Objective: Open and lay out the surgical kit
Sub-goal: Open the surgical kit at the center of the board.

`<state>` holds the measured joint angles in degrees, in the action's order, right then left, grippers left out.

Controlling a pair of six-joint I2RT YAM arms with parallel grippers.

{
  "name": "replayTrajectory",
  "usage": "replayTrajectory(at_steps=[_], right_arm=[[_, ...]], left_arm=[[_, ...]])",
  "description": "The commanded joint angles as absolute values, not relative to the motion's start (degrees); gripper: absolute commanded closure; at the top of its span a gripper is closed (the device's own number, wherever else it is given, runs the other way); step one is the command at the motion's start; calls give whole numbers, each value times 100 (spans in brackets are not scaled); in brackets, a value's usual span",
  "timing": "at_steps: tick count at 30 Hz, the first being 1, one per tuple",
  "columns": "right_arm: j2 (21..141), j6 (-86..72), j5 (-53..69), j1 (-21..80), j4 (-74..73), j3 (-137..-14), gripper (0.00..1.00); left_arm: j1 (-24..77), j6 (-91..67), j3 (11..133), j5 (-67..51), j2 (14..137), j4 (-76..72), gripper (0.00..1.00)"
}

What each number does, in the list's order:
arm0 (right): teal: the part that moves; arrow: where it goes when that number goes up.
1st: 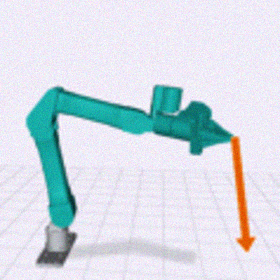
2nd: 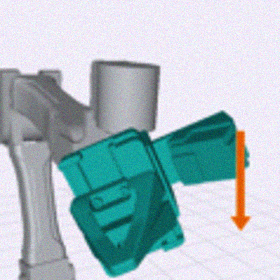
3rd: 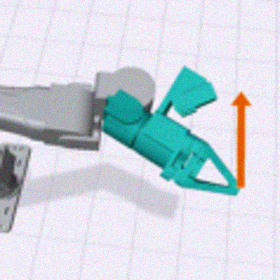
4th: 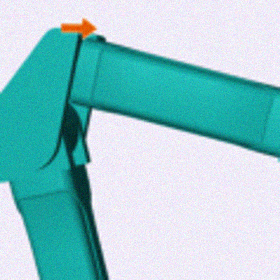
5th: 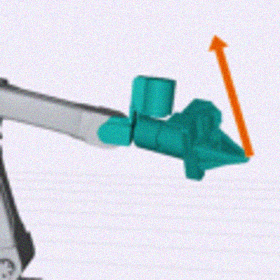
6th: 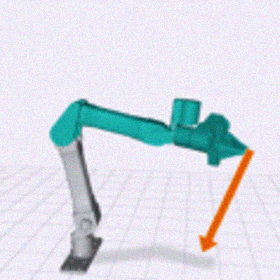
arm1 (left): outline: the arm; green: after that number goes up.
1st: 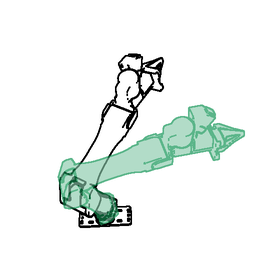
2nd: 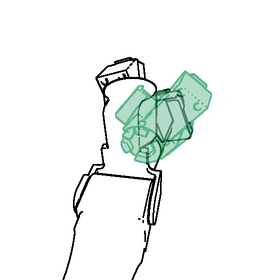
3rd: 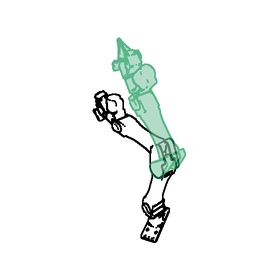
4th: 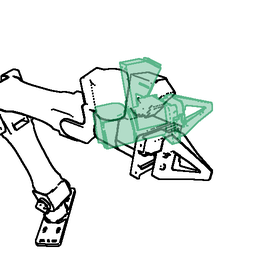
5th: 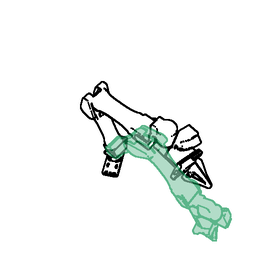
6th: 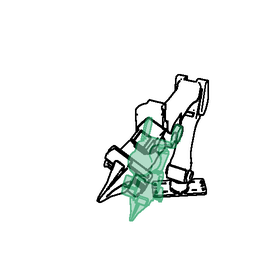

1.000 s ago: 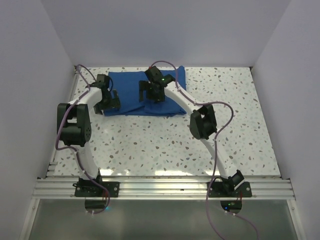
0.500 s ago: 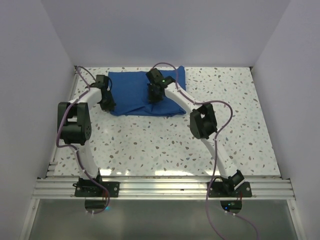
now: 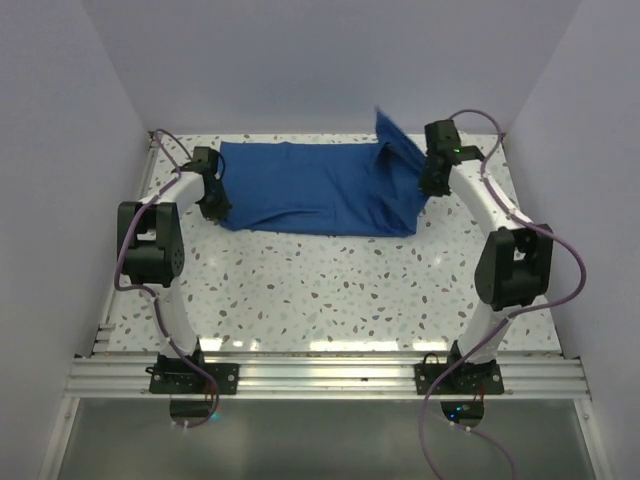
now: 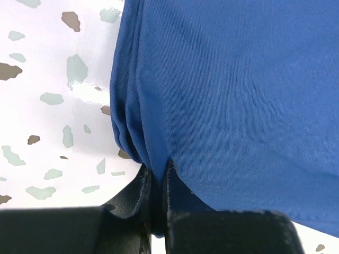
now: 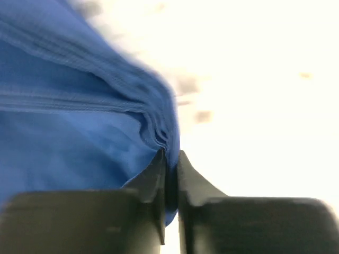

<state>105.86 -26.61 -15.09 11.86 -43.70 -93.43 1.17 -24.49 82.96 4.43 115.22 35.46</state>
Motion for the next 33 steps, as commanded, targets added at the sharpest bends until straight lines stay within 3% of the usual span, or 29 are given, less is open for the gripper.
replayTrajectory(at_steps=[1,3,4,6,14,17,18,21,29,33], right_arm=[[10354,-2364,-2311,740,-4667,-8703,83],[10371,-2434,-2530,345,-4780,-8587,51],[10388,-2452,-2592,212,-4790,-8483,19],[10441,-2513,-2863,-191,-4939,-8446,2],[9881,-2707,-3095,-712,-5170,-8376,2],[9249,-2558,-1516,-712,-4268,-8069,9],[9177,-2549,-1103,-712,-4054,-7964,13],[9167,-2907,-125,-712,-3412,-7875,14],[10475,-3691,62,-686,-2962,-8753,26],[11117,-3928,-254,-659,-2936,-9464,28]], left_arm=[[0,-2303,8306,1002,11567,3709,100],[0,-2303,8271,976,11470,3744,100],[0,-2303,8262,976,11444,3762,100],[0,-2294,8270,984,11382,3832,100],[17,-2303,8227,967,11171,3815,98],[96,-2329,8078,967,10944,3631,70],[114,-2338,7955,975,10864,3560,41],[141,-2382,7762,941,10679,3428,7],[158,-2575,7401,361,10433,3208,5],[255,-2619,7453,89,10354,3252,7]])
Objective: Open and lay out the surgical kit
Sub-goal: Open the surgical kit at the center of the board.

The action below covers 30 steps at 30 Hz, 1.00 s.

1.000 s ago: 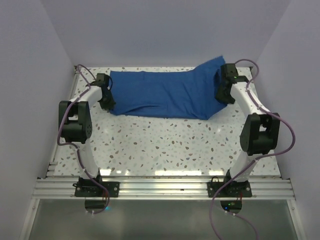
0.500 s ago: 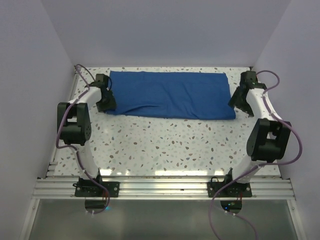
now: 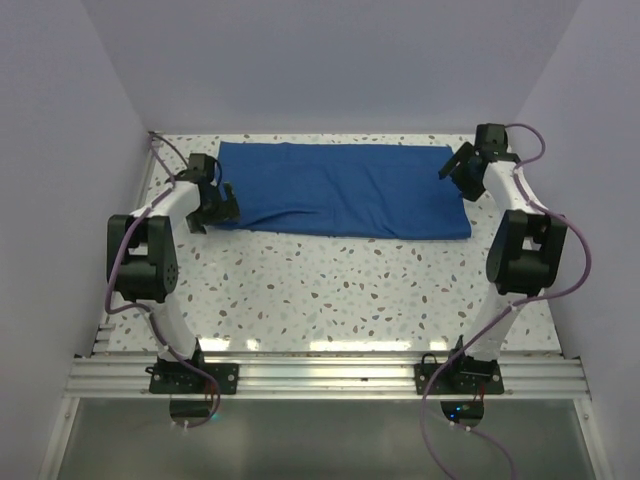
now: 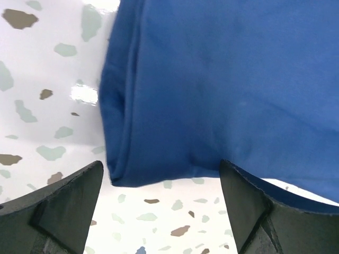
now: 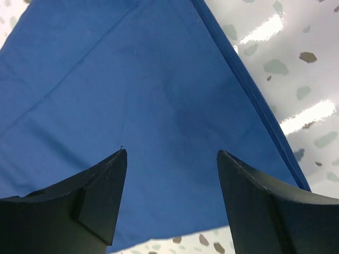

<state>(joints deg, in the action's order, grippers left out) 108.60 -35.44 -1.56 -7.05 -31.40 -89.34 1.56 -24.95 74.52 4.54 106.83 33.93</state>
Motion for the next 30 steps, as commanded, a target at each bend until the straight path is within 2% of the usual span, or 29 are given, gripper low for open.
replayTrajectory(at_steps=[1,4,8,10,12,14,17,19,22,25,30], right_arm=[[11353,-3981,-316,-659,-2901,-9562,28],[11662,-4157,-710,-650,-2831,-10036,29],[11645,-4482,-1405,-624,-2190,-9765,28],[11654,-4622,-1730,-607,-2363,-9826,28],[11532,-4615,-1609,-528,-2329,-9809,33],[11304,-4309,-1722,-205,-2110,-9460,34],[10732,-4018,-1854,289,-1592,-8774,28],[10888,-3920,-1942,386,-1643,-8824,25],[11722,-3675,-2144,396,-2230,-9779,23],[12538,-3507,-2460,404,-2792,-11279,23],[13560,-3375,-2925,396,-3497,-12724,21]], left_arm=[[290,-2628,7453,70,10336,3261,7],[474,-2610,7471,140,10318,3261,7],[536,-2610,7593,360,10371,3304,7],[536,-2663,7716,570,10371,3601,7],[536,-2637,7857,703,10328,3718,7],[536,-2576,7875,773,10275,3691,6],[536,-2636,8007,914,10397,3814,6],[545,-2698,7998,800,10537,3692,6],[606,-2751,8208,651,10879,3752,7],[676,-2716,8709,703,11117,3876,7],[677,-2725,8736,729,11118,3876,7]])
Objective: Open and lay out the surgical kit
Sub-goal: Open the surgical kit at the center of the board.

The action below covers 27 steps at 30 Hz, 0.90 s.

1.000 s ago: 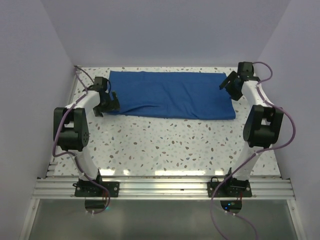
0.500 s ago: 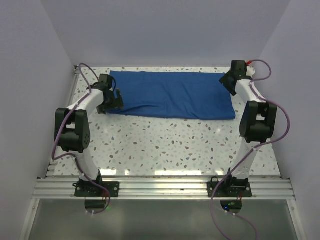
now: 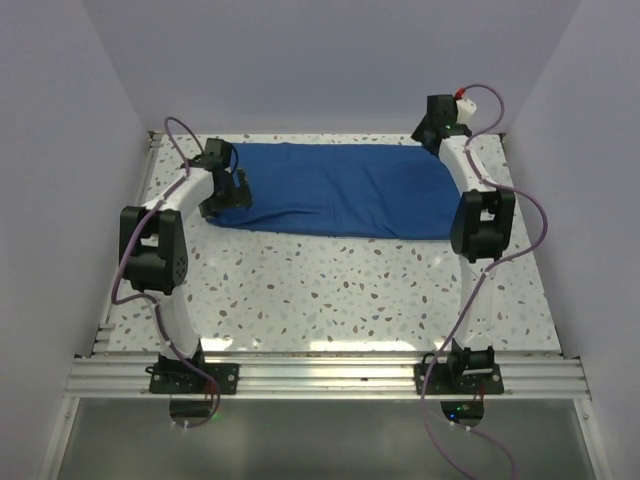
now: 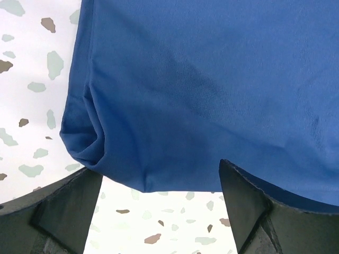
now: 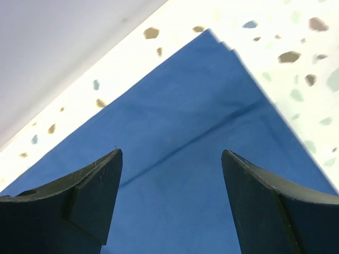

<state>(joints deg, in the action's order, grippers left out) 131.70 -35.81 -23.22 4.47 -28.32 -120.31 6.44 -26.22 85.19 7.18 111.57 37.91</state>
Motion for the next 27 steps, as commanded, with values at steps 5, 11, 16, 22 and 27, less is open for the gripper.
replayTrajectory(at_steps=[5,11,16,22,27], right_arm=[[14010,-3524,-3225,150,-4113,-13342,19],[14009,-3744,-3173,-228,-4165,-12981,16],[14238,-3709,-3120,-316,-4210,-13112,17],[14668,-4007,-2962,-360,-4236,-13394,19],[14880,-4201,-2813,-378,-4210,-13535,27]], left_arm=[[668,-2751,8447,861,10952,3867,7],[668,-2883,8016,853,10802,3736,7],[668,-2909,7910,826,10854,3691,7],[668,-2848,8103,809,11021,3770,7],[668,-2786,8401,817,11258,3902,7]])
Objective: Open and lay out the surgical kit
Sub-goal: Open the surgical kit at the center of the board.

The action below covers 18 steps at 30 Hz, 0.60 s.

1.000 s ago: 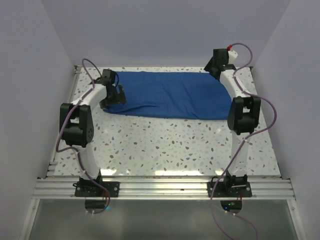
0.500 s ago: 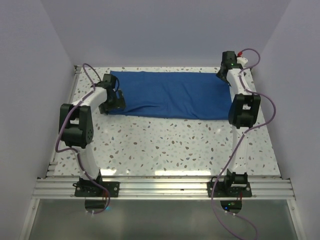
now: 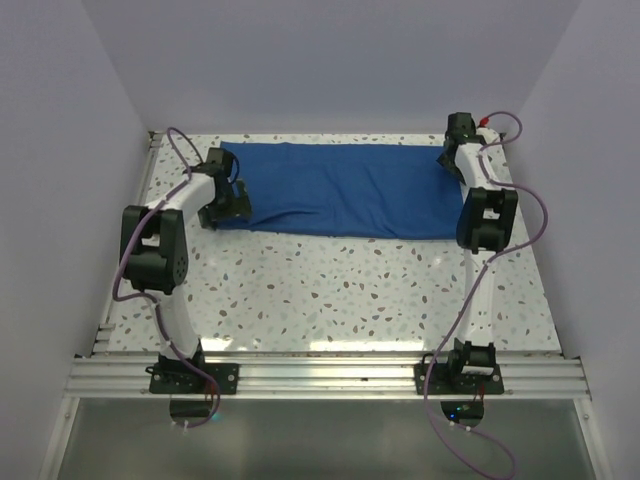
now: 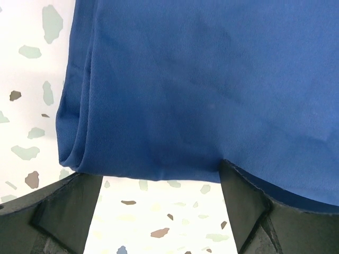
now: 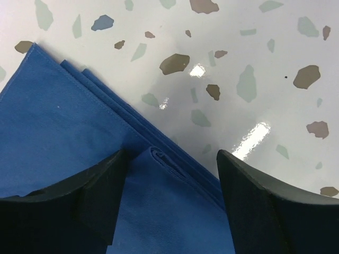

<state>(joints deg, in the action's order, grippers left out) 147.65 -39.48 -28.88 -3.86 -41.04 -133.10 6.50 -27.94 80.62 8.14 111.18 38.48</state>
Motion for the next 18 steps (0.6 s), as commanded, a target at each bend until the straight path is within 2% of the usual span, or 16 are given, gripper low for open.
replayTrajectory(at_steps=[1,2,5,6,9,12,18], right_arm=[[14915,-4227,-2813,-378,-4210,-13553,29],[14950,-4228,-2804,-387,-4210,-13553,31],[14994,-4245,-2742,-404,-4210,-13553,51],[14994,-4245,-2742,-404,-4201,-13553,67],[14951,-4210,-2725,-422,-4262,-13562,92],[14819,-4140,-2786,-439,-4350,-13535,99],[14354,-3903,-2935,-448,-4544,-13272,98]], left_arm=[[668,-2769,8455,817,11302,3928,7],[677,-2760,8499,826,11329,3946,7],[668,-2742,8622,817,11434,4008,7],[668,-2733,8657,817,11461,4017,7],[668,-2725,8675,791,11505,3999,7],[668,-2707,8666,747,11522,3955,7],[659,-2646,8570,668,11514,3806,7]])
